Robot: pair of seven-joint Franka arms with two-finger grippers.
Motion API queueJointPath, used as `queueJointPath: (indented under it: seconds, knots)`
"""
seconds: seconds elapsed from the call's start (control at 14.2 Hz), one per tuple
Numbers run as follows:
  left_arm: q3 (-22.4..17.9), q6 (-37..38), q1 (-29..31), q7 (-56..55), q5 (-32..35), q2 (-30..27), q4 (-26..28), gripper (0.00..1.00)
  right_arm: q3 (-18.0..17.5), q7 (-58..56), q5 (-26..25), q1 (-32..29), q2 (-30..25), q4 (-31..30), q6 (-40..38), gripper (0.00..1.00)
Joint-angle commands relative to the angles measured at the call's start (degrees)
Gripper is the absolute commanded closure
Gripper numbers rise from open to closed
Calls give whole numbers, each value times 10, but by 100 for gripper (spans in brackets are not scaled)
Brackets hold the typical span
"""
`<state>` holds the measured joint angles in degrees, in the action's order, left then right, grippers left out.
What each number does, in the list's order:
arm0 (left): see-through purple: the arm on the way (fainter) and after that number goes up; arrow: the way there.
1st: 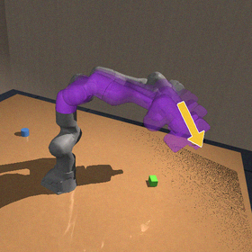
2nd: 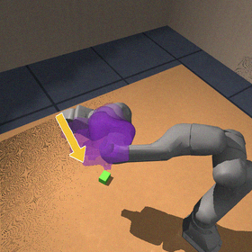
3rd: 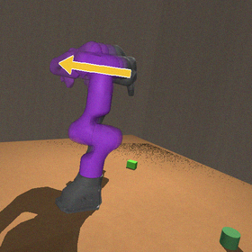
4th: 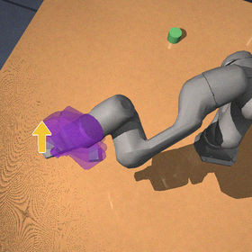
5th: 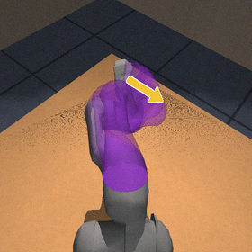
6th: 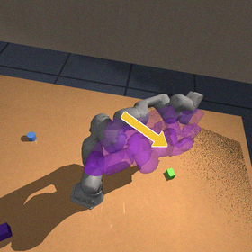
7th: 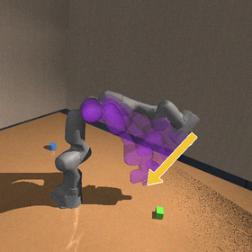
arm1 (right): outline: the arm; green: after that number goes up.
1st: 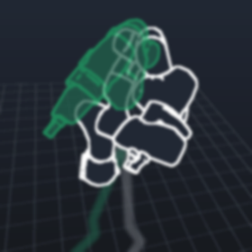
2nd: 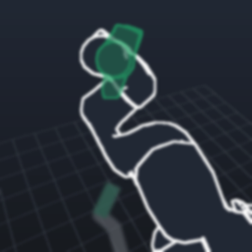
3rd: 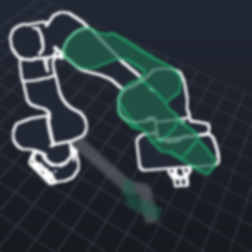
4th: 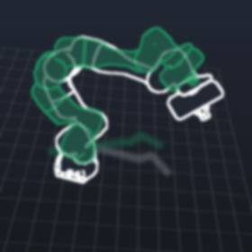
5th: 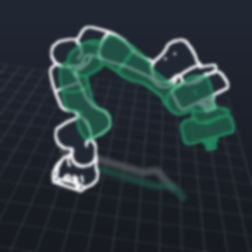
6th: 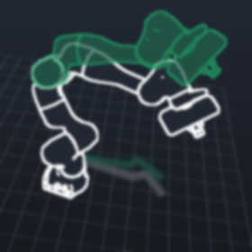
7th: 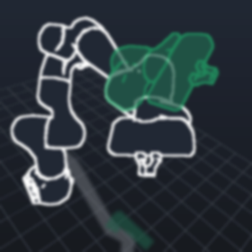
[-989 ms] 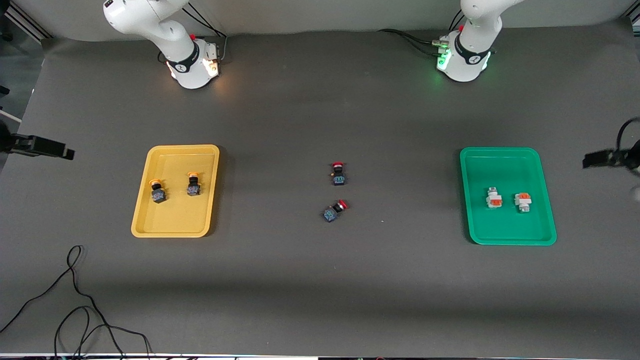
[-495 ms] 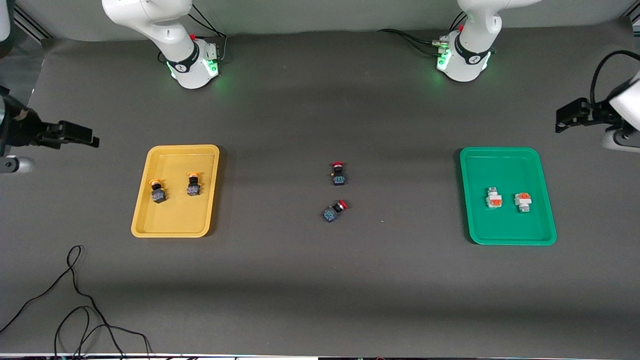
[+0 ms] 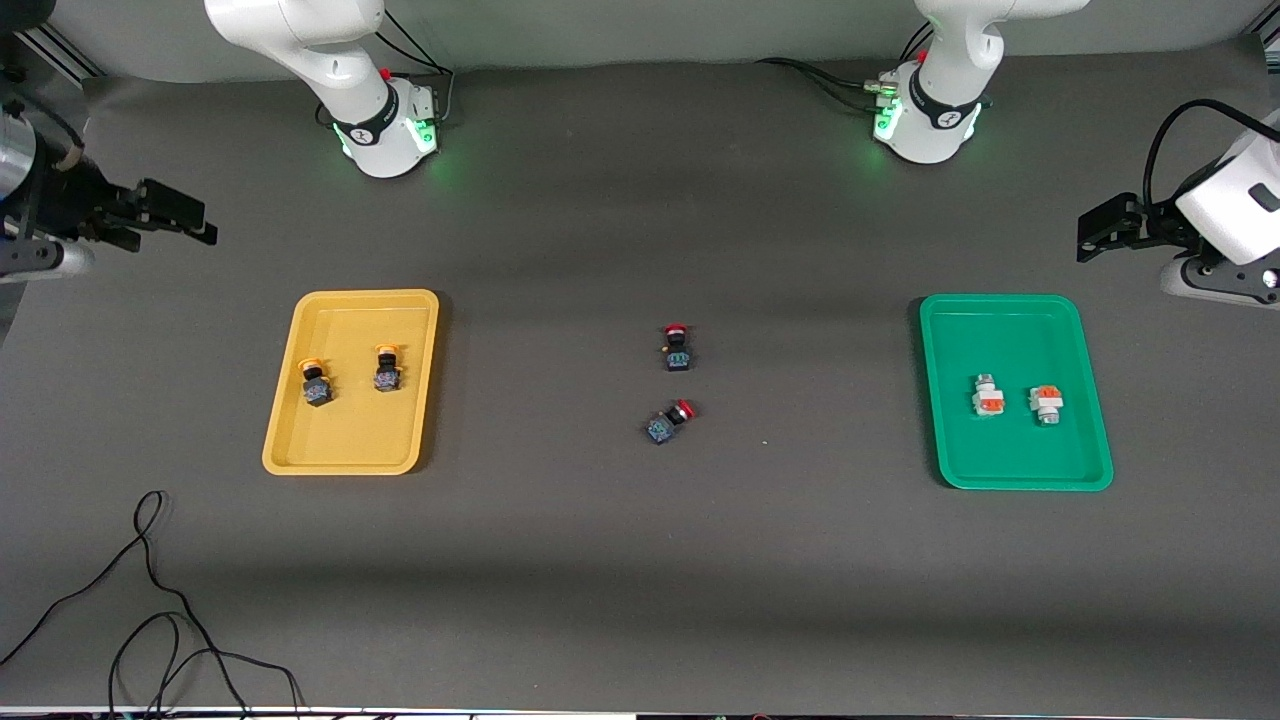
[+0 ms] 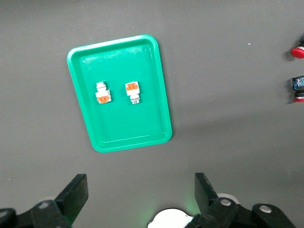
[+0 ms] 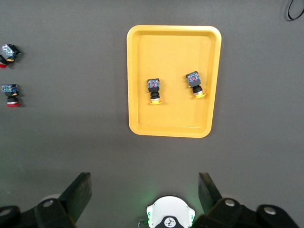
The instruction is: Place green and yellow buttons in trays
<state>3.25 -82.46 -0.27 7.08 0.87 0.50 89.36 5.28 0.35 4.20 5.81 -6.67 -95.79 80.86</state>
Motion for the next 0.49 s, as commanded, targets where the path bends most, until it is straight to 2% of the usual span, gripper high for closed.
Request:
queueJointPath:
  seconds: [0.0,0.14,0.42]
  knots:
    - [-10,2,-10,-8,-16,-11,12,0,53,4,-11,59,-14,-6,4,0]
    - [-10,-3,-10,-8,-16,-11,15,0,54,6,-10,60,1,17,2,0]
    - [-10,-5,-9,-8,-16,-10,15,0,54,10,-10,61,6,25,2,0]
